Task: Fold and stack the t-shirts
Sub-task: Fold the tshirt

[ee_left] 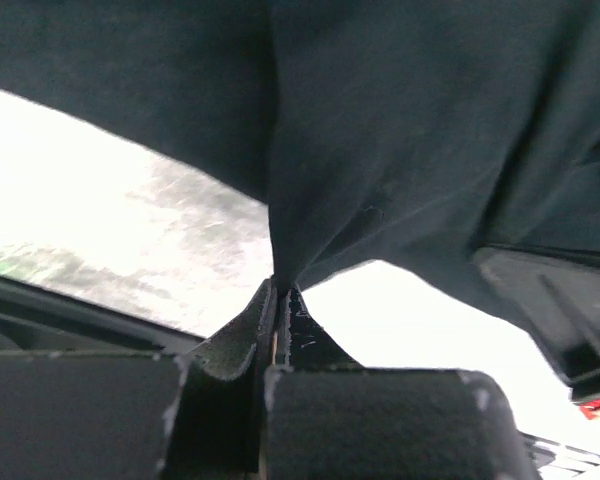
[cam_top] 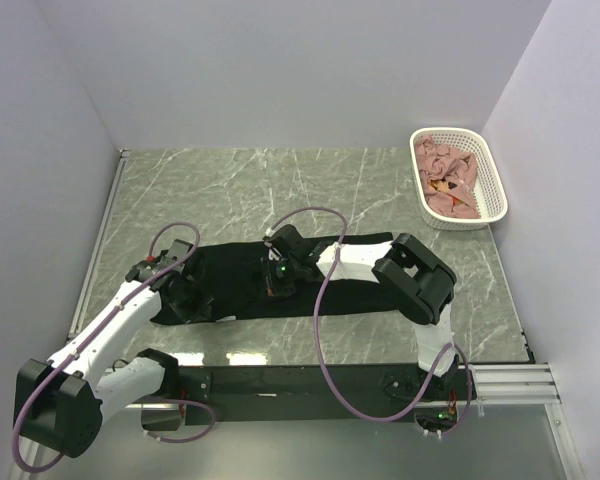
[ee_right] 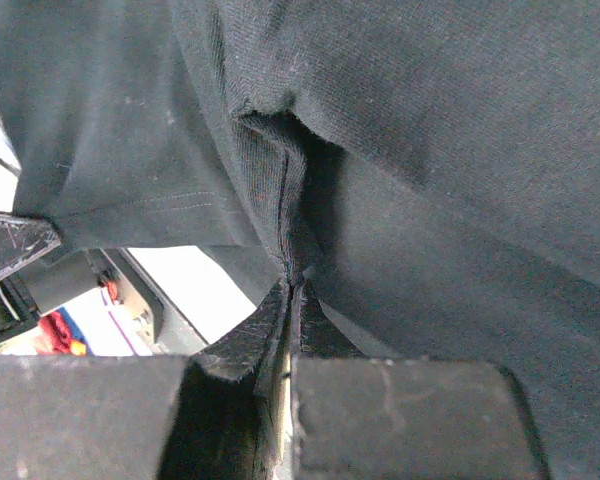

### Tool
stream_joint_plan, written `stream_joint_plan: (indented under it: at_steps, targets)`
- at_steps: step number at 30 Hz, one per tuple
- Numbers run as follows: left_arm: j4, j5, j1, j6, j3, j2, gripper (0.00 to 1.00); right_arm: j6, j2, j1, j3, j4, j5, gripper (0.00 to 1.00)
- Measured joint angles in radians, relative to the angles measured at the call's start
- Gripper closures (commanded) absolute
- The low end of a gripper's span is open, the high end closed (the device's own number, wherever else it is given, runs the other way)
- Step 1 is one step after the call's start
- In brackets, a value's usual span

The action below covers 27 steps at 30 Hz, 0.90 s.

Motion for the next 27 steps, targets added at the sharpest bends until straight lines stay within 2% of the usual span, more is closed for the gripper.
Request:
stream_joint_plan:
  at_steps: [15, 23, 27]
  targets:
    - [-0.072, -0.019, 0.019, 0.047, 0.003, -0.001, 0.99, -0.038, 0.014, -0.002, 0.042, -0.080, 0.043, 0.98]
    - [-0.050, 0.005, 0.024, 0.070, 0.005, 0.030, 0.96, -0.064, 0.016, -0.005, 0.059, -0.111, 0.054, 0.81]
    - [-0.016, 0.027, 0.024, 0.083, 0.005, 0.068, 0.94, -0.079, 0.012, -0.005, 0.063, -0.124, 0.063, 0.67]
